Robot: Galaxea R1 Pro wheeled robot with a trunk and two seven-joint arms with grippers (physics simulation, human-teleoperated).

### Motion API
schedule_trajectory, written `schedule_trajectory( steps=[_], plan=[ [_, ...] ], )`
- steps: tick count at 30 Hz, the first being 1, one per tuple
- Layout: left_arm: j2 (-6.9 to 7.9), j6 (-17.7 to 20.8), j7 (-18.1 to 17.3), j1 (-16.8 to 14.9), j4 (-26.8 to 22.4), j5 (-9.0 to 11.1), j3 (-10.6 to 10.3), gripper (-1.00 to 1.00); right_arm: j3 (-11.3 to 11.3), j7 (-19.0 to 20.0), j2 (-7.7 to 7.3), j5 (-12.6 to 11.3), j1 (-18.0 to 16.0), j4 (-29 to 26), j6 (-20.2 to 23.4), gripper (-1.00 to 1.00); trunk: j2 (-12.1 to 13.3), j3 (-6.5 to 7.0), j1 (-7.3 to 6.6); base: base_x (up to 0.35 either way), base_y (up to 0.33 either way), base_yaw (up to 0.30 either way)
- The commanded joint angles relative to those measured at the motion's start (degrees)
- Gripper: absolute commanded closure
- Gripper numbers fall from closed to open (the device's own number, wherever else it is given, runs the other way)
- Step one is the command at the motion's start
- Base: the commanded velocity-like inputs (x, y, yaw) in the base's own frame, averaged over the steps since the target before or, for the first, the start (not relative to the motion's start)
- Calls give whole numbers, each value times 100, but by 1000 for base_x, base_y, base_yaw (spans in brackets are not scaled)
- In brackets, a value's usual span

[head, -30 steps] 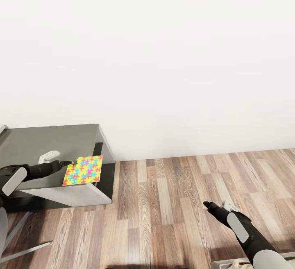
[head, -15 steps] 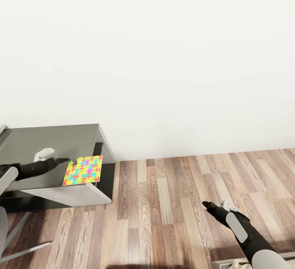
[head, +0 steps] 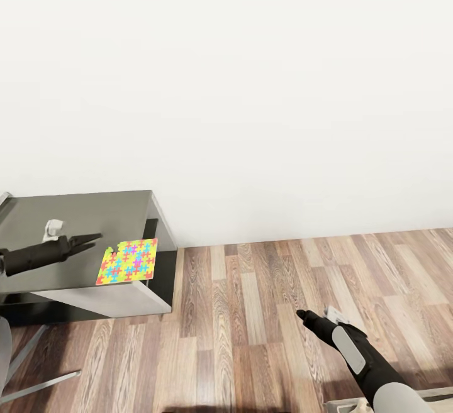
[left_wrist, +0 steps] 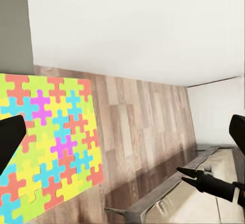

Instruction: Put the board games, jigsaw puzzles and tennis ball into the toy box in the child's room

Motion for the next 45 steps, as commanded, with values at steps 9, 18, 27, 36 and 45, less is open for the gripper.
schedule_trajectory(
  steps=[9, 18, 27, 36, 45],
  plan=[
    [138, 84, -570, 1, 4, 58, -36, -100, 31, -48, 4, -71, -1, -15, 26, -100, -10, -9, 3, 0, 0, 0],
    [141, 120, -1409, 91, -12, 60, -58, -100, 35, -43, 17, -85, -1, -20, 38, -100, -10, -9, 3, 0, 0, 0],
    [122, 116, -1463, 118, -13, 77, -71, -100, 40, -20, 354, -129, -1, -664, 151, -100, -10, -9, 3, 0, 0, 0],
    [127, 115, -1466, 211, -20, 73, -60, -100, 201, 911, 814, -137, -4, -1198, 586, -100, -10, -9, 3, 0, 0, 0],
    [154, 115, -1769, 394, -23, 43, -50, -100, 220, 1101, 856, -135, -8, -1453, 1036, -100, -10, -9, 3, 0, 0, 0]
  ],
)
